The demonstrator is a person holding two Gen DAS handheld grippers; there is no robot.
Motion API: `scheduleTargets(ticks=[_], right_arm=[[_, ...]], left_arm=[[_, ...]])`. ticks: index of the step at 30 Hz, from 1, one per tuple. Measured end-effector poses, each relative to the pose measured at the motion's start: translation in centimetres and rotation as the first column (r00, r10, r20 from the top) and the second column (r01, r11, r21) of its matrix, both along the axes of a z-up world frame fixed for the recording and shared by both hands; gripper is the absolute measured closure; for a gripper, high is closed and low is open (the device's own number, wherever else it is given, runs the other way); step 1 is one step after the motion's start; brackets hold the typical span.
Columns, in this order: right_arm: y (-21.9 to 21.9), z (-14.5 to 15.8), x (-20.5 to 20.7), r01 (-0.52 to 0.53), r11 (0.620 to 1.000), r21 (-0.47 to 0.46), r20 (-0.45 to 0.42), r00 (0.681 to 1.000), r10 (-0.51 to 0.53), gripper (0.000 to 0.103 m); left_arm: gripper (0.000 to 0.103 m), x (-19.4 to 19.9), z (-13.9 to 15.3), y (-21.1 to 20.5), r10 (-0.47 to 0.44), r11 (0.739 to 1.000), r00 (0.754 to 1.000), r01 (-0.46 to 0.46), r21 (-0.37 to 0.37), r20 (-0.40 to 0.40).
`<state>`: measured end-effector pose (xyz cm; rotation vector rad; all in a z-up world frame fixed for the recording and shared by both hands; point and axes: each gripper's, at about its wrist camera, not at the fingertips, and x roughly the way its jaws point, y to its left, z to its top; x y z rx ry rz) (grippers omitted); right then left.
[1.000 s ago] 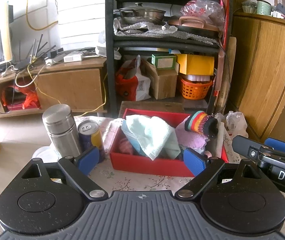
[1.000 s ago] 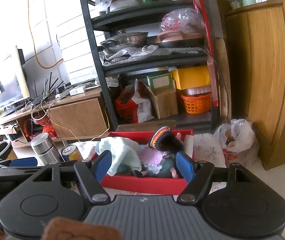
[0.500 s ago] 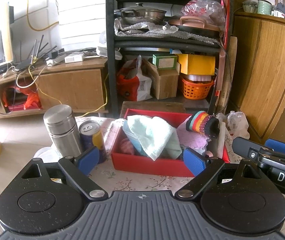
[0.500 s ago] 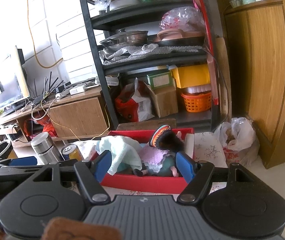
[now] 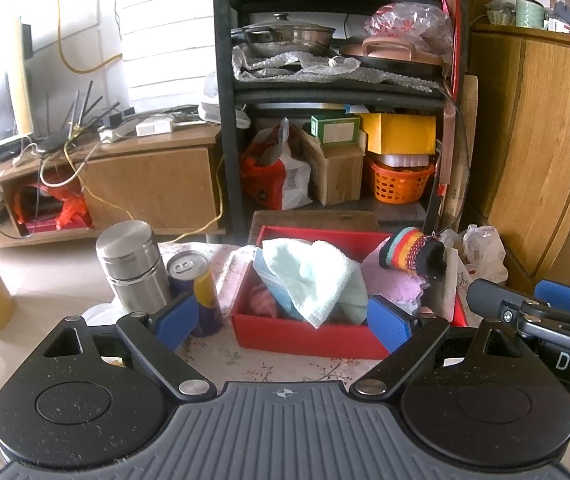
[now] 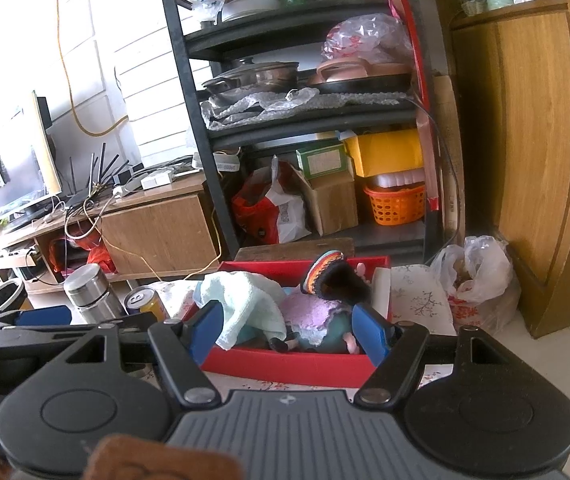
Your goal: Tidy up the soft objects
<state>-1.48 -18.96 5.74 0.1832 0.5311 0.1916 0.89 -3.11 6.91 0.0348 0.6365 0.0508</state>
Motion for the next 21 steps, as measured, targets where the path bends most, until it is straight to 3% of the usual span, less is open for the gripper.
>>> scheduleTargets(ticks=[21], right_arm=[[-0.32,0.39,-0.07,0.003,1.000,0.010,0.002,1.000,-0.003,0.060]], left_arm=[[0.009,-0.13,0.00,0.03,0.000,1.000,1.000,0.000,-0.008,0.027]])
